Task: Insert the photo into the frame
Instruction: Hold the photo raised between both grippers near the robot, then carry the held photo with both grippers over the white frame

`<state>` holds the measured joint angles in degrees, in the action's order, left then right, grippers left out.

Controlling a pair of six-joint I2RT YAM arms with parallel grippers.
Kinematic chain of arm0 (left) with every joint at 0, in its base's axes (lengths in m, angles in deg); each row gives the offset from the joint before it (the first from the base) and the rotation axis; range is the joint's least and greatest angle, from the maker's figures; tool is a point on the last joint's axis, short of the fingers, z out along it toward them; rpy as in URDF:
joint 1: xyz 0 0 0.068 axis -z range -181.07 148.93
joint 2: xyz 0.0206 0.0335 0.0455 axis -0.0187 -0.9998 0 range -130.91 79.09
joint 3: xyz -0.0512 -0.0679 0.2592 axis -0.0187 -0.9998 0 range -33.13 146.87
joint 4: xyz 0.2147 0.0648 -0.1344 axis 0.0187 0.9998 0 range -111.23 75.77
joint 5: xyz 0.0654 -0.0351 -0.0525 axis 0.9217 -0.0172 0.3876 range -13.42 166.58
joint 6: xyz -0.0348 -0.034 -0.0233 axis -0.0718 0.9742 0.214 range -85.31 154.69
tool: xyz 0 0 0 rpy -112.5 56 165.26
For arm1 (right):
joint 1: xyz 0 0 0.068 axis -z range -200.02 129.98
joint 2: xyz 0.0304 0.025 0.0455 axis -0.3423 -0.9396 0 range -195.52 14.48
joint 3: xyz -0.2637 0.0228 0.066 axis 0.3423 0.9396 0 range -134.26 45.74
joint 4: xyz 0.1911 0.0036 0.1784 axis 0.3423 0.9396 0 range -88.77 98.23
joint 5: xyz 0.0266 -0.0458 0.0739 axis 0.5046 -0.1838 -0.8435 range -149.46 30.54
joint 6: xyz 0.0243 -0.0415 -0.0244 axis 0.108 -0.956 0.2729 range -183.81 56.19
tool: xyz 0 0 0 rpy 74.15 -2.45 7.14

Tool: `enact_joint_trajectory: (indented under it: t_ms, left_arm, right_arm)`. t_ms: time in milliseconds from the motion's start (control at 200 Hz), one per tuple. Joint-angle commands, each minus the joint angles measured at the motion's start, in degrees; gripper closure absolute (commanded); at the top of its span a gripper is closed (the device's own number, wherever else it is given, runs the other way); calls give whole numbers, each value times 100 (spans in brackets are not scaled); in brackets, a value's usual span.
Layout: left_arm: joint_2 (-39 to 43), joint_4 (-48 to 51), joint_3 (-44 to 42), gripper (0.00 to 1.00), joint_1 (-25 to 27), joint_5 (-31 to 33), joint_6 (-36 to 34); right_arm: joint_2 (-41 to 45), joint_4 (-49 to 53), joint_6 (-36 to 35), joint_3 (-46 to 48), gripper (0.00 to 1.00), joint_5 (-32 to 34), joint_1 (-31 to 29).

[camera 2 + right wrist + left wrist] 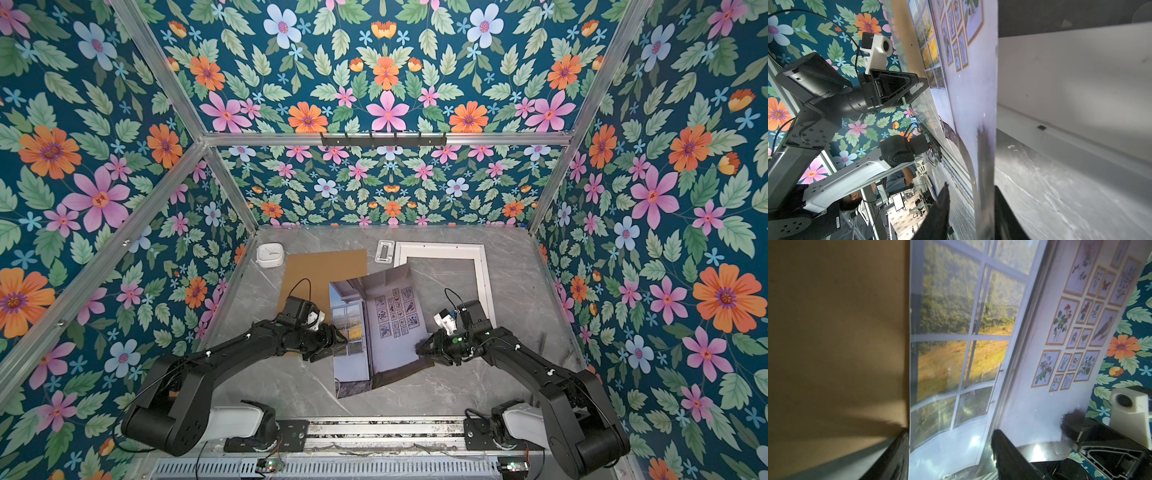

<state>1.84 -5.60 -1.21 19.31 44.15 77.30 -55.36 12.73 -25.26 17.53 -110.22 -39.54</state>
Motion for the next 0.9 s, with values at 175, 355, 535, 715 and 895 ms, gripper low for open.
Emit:
enact_joint_trajectory:
  t_ms: [175, 355, 535, 715, 895]
  left_arm:
    - [-27, 370, -46, 33, 10, 386, -89]
    - [-58, 370, -46, 33, 13, 382, -112]
    - [-29, 386, 14, 32, 15, 375, -104]
    - [89, 487, 102, 26, 11, 401, -113]
    - [125, 496, 118, 24, 16, 322, -92]
  right_arm:
    - [142, 7, -40, 8, 76, -52, 12]
    - [111, 52, -51, 9, 77, -18, 17]
    - [16, 141, -28, -77, 85, 110, 19]
    - [14, 302, 111, -313, 100, 216, 17]
    - [117, 521, 325, -634, 100, 447, 20]
